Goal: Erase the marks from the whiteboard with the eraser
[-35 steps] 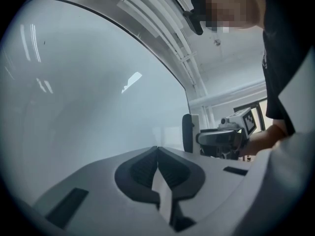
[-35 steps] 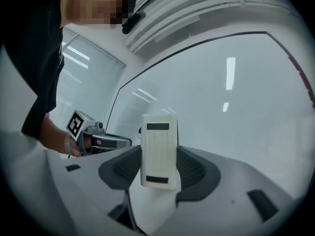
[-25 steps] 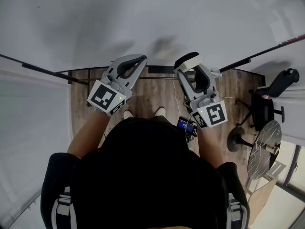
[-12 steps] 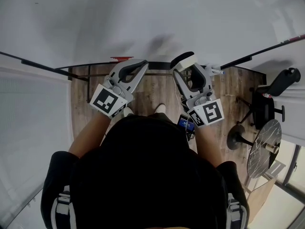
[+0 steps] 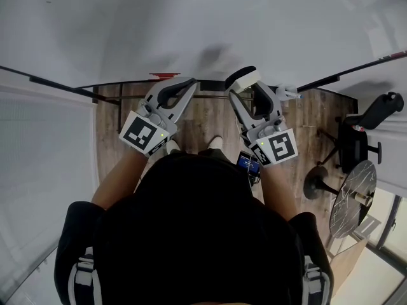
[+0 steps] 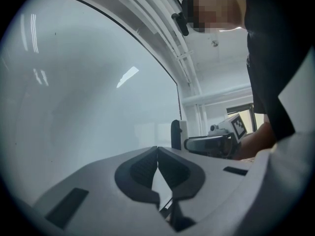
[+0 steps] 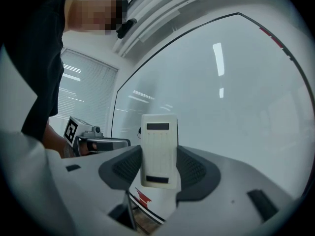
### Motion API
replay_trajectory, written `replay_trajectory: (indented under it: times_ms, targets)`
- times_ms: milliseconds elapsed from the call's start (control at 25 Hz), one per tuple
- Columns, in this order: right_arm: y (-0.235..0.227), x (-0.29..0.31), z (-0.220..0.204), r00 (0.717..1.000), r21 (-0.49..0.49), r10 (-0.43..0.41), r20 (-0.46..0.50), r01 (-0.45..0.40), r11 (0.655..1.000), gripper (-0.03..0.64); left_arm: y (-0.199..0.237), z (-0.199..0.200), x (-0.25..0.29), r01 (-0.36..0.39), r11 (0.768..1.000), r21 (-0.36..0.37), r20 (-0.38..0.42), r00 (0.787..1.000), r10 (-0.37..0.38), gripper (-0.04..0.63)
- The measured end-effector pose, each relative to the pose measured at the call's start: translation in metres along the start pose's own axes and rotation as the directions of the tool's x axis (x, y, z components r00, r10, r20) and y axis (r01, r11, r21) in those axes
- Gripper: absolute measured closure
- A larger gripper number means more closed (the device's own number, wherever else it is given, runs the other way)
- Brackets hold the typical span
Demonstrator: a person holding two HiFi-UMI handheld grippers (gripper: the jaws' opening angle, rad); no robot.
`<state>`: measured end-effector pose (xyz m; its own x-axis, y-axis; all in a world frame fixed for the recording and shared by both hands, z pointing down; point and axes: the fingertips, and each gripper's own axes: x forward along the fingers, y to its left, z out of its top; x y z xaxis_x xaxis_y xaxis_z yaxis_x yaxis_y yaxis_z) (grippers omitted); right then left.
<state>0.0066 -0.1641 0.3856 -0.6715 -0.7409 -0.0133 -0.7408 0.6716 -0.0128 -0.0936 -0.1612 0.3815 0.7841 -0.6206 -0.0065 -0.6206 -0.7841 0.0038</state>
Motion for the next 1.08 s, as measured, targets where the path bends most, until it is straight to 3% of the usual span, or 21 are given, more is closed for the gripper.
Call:
replay_trajectory:
  times_ms: [1080]
  targets:
    - [0.001, 0.014, 0.0, 1.0, -0.021, 0.019, -0.02, -0.019, 1.0, 0.394, 0.009, 0.002, 0.006, 0.008, 1.0, -0.001, 0.002, 1.0, -0.008, 0.589]
